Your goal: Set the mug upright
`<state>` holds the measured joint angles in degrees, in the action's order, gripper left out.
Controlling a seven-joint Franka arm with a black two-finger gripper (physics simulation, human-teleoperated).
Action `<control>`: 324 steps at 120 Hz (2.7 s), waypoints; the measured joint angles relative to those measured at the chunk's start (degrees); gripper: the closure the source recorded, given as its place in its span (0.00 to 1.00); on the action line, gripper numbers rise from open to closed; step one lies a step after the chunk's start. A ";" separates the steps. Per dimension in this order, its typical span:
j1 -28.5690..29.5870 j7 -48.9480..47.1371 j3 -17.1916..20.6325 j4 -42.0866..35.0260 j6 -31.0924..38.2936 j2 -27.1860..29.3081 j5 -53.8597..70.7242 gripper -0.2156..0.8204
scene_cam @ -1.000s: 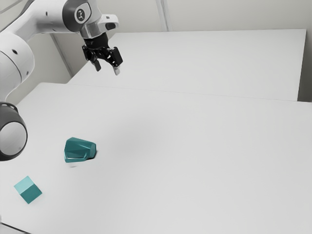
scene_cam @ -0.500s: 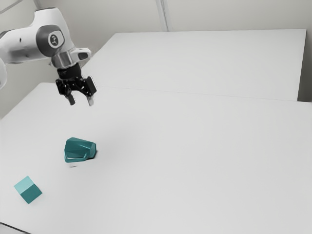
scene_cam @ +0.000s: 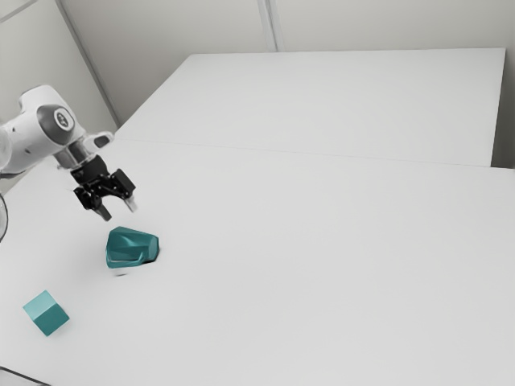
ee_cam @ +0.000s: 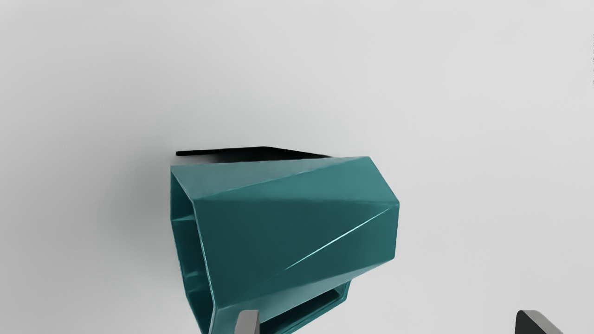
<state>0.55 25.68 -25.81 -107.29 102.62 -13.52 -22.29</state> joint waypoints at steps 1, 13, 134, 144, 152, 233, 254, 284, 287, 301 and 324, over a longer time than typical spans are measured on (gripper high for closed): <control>0.10 0.29 0.00 0.03 0.27 -0.25 -0.41 0.21; 1.31 3.67 -0.01 0.48 2.87 -2.57 -5.10 0.21; 4.89 22.63 -3.64 -8.56 5.00 -0.08 -7.82 0.21; 5.28 23.41 -3.63 -8.58 5.27 -0.63 -8.64 0.21; 5.39 24.05 -3.64 -8.74 5.36 -0.94 -9.89 0.21; 5.72 29.23 -3.63 -11.06 1.96 -3.31 -24.50 0.21; 6.56 30.08 -3.66 -11.99 0.47 -3.38 -26.79 0.21; 8.97 31.35 -3.64 -12.22 -1.67 -3.48 -28.25 0.21; 8.99 31.47 -3.63 -12.23 -1.87 -3.49 -28.52 0.21; 9.02 31.99 -3.68 -12.26 -2.89 -3.50 -30.11 0.21; 9.02 32.63 -3.66 -12.33 -3.83 -3.80 -31.86 0.21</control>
<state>9.56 58.31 -29.47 -119.62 98.79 -17.32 -54.15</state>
